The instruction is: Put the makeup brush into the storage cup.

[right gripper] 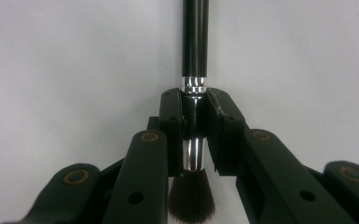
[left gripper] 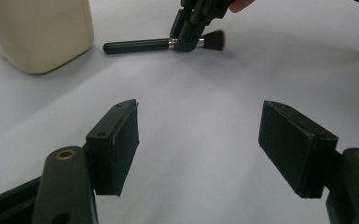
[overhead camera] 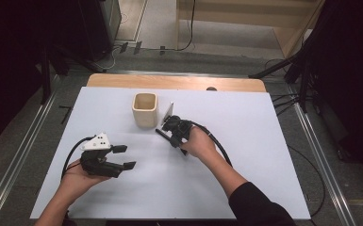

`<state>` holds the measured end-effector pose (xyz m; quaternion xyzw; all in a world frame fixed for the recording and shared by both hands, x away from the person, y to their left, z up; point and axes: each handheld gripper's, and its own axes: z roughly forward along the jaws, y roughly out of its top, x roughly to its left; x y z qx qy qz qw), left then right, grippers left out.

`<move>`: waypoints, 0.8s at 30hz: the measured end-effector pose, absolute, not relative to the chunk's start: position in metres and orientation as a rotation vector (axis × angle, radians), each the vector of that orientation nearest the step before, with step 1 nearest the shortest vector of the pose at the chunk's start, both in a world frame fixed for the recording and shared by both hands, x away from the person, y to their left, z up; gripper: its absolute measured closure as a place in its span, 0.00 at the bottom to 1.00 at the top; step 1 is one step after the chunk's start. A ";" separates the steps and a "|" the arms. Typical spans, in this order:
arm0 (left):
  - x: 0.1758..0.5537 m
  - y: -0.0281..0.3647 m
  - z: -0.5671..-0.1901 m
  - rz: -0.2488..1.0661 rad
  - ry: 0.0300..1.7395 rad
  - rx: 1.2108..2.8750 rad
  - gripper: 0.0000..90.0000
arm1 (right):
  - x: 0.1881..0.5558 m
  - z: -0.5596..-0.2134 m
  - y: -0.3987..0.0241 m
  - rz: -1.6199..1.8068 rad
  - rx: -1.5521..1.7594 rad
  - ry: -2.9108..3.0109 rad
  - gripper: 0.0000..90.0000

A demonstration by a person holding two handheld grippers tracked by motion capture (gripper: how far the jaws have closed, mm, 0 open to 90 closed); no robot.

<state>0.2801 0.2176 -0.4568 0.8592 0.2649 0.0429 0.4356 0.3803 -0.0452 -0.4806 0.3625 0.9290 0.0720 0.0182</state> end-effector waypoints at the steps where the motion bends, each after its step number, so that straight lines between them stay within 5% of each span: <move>1: 0.280 0.218 -0.457 0.106 0.660 2.138 0.33 | 0.380 -0.481 -0.045 0.229 1.129 2.881 0.88; 24: 0.280 0.217 -0.457 0.105 0.662 2.139 0.33 | 0.368 -0.461 -0.071 0.486 1.154 2.920 0.88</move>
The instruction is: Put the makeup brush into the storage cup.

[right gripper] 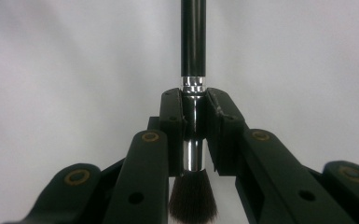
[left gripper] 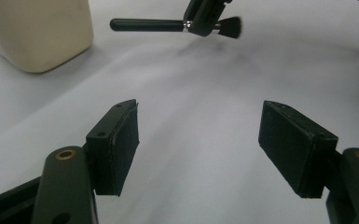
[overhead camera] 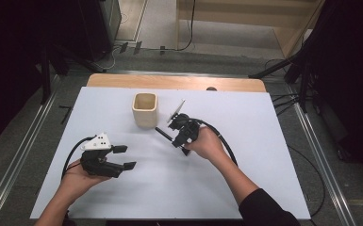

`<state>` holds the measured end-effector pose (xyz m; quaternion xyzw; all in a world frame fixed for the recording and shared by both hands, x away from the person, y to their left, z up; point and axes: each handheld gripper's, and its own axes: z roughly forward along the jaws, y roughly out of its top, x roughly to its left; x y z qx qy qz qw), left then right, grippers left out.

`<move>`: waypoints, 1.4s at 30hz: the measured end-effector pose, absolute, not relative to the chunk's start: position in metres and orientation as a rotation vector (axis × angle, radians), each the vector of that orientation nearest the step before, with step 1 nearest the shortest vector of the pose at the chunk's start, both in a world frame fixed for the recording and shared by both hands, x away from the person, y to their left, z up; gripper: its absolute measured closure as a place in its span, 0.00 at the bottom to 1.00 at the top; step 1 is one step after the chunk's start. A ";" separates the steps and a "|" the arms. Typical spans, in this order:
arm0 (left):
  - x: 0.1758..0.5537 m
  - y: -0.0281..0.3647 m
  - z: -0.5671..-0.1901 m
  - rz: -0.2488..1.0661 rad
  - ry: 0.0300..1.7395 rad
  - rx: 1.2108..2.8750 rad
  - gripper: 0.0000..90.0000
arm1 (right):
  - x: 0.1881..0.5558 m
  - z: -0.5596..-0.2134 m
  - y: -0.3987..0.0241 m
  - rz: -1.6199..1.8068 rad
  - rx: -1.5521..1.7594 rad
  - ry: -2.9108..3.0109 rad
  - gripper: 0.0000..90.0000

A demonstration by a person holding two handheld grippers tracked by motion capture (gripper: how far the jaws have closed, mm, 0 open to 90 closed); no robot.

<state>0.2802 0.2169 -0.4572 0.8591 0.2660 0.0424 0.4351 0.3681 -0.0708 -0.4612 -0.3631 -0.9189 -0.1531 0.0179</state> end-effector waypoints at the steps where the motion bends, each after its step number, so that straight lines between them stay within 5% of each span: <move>1: 0.280 0.217 -0.457 0.104 0.661 2.139 0.33 | 0.366 -0.460 -0.072 -0.489 -1.135 -2.847 0.88; 42: 0.283 0.177 -0.437 -0.036 0.515 2.274 0.32 | 0.297 -0.448 -0.131 -0.566 -0.713 -2.933 0.88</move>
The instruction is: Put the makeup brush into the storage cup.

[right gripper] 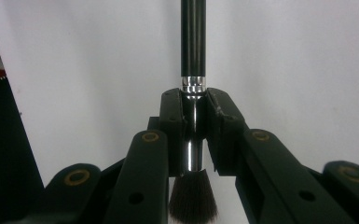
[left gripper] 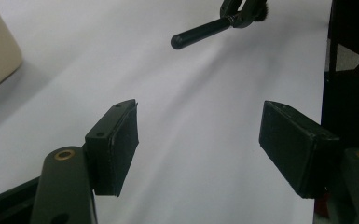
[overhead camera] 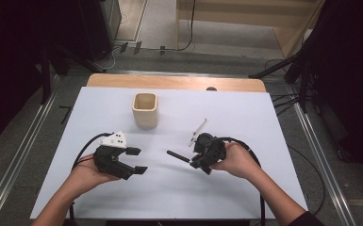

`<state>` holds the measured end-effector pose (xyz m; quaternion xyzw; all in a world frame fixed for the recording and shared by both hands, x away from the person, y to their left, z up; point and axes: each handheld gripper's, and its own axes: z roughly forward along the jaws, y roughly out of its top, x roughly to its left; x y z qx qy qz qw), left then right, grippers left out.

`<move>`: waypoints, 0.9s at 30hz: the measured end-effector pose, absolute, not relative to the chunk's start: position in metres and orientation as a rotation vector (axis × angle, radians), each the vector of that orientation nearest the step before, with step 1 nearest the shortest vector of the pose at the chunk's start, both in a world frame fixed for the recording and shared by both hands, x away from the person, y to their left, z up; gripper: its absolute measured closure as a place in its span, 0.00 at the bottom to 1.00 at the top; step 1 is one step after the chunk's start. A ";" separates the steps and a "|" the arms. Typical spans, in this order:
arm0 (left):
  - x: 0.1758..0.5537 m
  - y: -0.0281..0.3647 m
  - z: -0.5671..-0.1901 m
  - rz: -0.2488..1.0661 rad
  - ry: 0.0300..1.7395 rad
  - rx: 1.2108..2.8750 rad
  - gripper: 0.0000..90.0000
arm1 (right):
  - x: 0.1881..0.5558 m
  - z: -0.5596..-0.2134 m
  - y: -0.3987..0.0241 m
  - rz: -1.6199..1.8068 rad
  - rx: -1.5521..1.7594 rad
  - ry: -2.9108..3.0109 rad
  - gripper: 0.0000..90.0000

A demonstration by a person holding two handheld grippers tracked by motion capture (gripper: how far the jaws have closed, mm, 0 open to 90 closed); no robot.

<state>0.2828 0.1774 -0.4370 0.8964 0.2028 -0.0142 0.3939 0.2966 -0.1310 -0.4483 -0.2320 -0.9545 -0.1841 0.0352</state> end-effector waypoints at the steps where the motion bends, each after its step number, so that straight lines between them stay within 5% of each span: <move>1: 0.283 0.176 -0.437 -0.040 0.512 2.275 0.32 | 0.296 -0.448 -0.131 -0.561 -0.700 -2.939 0.88; 27: 0.293 0.140 -0.438 -0.143 0.469 2.381 0.32 | 0.289 -0.444 -0.114 -0.451 -0.425 -3.010 0.88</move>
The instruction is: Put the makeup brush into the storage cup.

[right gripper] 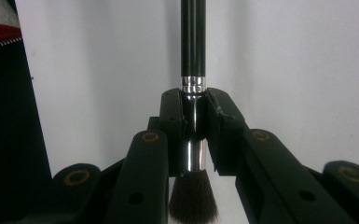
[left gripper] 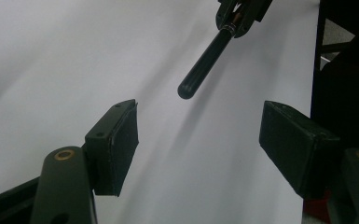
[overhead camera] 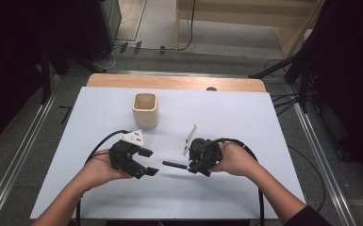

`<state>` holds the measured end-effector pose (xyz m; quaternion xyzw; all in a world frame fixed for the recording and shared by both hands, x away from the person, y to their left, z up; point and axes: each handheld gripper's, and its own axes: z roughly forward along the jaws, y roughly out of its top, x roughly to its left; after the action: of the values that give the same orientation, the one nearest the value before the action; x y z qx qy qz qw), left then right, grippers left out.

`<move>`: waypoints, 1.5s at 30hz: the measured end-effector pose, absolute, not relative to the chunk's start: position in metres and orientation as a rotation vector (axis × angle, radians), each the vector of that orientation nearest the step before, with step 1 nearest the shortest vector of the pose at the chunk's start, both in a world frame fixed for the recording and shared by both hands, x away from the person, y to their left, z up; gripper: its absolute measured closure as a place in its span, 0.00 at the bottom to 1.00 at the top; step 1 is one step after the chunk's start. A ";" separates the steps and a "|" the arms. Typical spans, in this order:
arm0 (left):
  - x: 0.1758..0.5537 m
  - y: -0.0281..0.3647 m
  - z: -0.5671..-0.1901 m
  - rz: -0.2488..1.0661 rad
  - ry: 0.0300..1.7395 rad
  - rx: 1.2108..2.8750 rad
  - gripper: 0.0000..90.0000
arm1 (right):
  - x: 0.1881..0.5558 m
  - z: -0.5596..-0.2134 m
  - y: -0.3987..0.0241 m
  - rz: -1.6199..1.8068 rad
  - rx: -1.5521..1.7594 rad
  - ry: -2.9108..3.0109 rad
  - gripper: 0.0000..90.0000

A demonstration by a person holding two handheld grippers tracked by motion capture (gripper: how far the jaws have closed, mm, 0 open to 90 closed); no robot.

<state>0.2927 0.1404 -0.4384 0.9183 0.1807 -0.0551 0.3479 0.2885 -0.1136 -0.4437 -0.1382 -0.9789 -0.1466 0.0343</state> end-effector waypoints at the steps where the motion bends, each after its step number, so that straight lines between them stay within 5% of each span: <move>1: 0.293 0.140 -0.439 -0.142 0.466 2.387 0.32 | 0.288 -0.443 -0.112 -0.444 -0.411 -3.016 0.88; 45: 0.304 0.096 -0.460 -0.380 0.506 2.508 0.51 | 0.282 -0.433 -0.076 -0.386 -0.116 -3.130 0.88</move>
<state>0.3044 0.0956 -0.4602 0.9325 0.1880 -0.1413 0.2742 0.2818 -0.0763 -0.4333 -0.0369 -0.9918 -0.1222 -0.0070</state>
